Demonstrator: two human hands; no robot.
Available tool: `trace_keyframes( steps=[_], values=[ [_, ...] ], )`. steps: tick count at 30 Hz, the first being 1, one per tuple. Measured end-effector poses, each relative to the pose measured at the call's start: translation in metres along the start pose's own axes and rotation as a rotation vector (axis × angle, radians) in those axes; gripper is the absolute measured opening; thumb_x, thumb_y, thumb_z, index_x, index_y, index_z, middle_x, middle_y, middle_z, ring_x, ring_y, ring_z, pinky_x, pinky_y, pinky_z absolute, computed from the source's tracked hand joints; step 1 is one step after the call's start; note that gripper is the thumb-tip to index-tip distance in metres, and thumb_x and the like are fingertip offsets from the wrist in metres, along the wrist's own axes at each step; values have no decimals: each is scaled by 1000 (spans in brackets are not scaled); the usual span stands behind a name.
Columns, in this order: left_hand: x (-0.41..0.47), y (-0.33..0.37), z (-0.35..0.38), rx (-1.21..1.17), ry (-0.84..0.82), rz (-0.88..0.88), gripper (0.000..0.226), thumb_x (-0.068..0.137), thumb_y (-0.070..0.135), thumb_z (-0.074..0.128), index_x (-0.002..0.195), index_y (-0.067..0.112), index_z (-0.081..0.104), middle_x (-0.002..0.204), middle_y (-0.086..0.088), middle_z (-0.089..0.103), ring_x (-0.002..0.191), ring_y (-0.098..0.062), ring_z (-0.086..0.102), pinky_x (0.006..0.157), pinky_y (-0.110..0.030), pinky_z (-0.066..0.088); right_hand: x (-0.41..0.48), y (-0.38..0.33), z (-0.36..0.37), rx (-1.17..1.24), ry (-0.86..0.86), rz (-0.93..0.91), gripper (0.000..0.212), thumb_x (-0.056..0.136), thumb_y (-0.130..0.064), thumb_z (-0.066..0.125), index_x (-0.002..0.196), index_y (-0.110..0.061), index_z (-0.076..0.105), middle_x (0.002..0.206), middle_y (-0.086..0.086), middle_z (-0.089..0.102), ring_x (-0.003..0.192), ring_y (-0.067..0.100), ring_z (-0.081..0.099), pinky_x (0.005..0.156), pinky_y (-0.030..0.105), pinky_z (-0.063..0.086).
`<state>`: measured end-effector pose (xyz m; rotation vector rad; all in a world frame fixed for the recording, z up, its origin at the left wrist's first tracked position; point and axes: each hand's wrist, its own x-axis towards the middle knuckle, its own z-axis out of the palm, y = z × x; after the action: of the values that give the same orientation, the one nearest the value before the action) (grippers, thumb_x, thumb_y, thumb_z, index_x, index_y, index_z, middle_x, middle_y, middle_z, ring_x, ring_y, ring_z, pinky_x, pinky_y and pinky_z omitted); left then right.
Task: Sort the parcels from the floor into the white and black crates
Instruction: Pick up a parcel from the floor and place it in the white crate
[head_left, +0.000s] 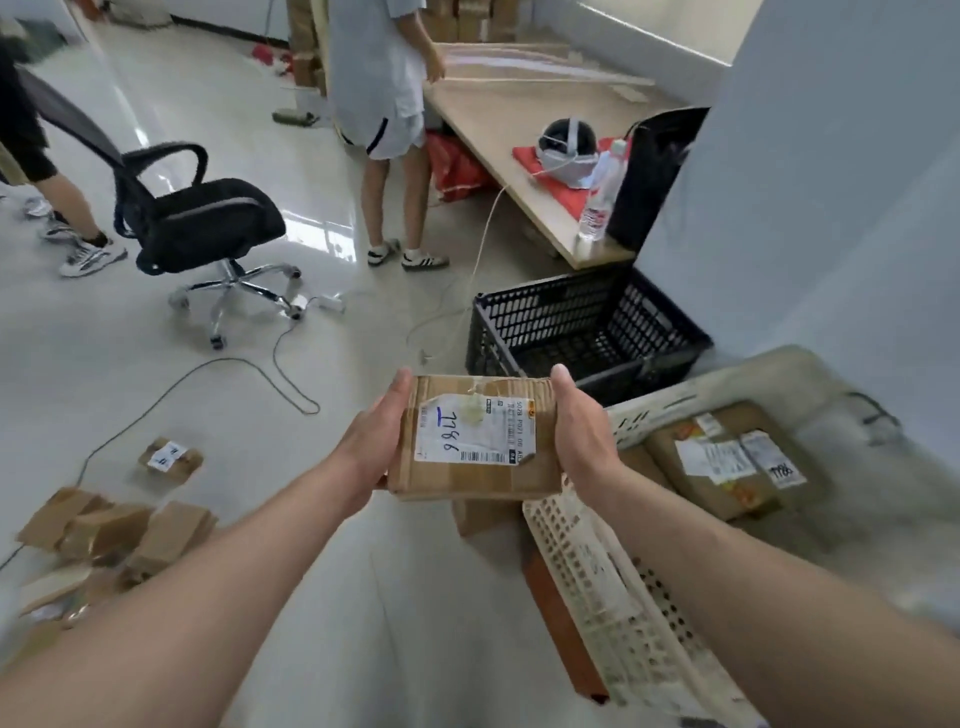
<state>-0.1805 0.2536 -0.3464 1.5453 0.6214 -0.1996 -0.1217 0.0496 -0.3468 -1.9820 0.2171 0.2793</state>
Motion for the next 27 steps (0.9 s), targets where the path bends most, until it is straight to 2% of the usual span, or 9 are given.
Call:
trace_keyframes(
  steps=[4,8,10,12,14,18,22,25,27],
  values=[
    [28,23,49,71,-109,38,57,98,69,26,103,28,66,69,15,74,70,-11,70,65,-30,53,16,10,-44,20,118,71,86,85,-84,23,93,-15,75,93,2,76,92,24,70,94,52,53],
    [58,41,97,143,-266,65,58,101,65,24,103,25,66,67,15,74,55,-4,70,46,-22,53,28,21,-84,37,274,117,72,97,-70,27,84,-16,73,93,2,74,93,23,67,97,51,49],
    [70,51,121,161,-356,63,63,100,67,27,105,22,71,77,7,78,64,-11,74,57,-29,58,32,27,-101,57,354,148,68,98,-68,28,82,-18,71,93,2,74,92,24,66,97,51,49],
    [77,59,143,149,-441,26,67,98,70,29,104,20,74,88,-2,79,78,-22,77,77,-42,61,36,33,-115,77,407,181,69,88,-74,28,80,-21,71,96,2,74,96,25,67,99,53,48],
    [84,63,162,186,-496,19,67,97,71,28,102,22,74,93,-4,79,88,-27,76,89,-50,59,38,40,-127,104,457,220,75,78,-83,26,78,-23,71,98,3,75,99,28,68,101,55,48],
    [92,64,196,294,-564,33,63,97,72,27,104,28,71,88,4,79,87,-22,75,82,-44,60,36,61,-149,148,565,273,65,96,-71,35,82,-20,72,96,0,73,98,26,67,98,49,50],
    [95,61,229,373,-621,18,56,98,71,27,103,34,69,81,12,76,75,-11,70,62,-29,49,30,85,-166,204,623,342,71,87,-80,34,98,-25,77,103,-2,75,100,25,68,99,48,52],
    [96,55,252,429,-644,-7,53,98,71,26,99,37,67,72,17,74,78,-8,65,66,-32,49,28,103,-177,202,646,367,79,79,-87,31,106,-28,76,106,-4,76,102,23,69,99,47,52],
    [97,48,268,438,-656,-27,57,96,75,27,105,37,68,84,13,76,84,-12,68,72,-35,51,29,117,-187,201,670,382,85,74,-91,30,103,-27,76,105,-4,76,102,23,69,100,48,52]
  ],
)
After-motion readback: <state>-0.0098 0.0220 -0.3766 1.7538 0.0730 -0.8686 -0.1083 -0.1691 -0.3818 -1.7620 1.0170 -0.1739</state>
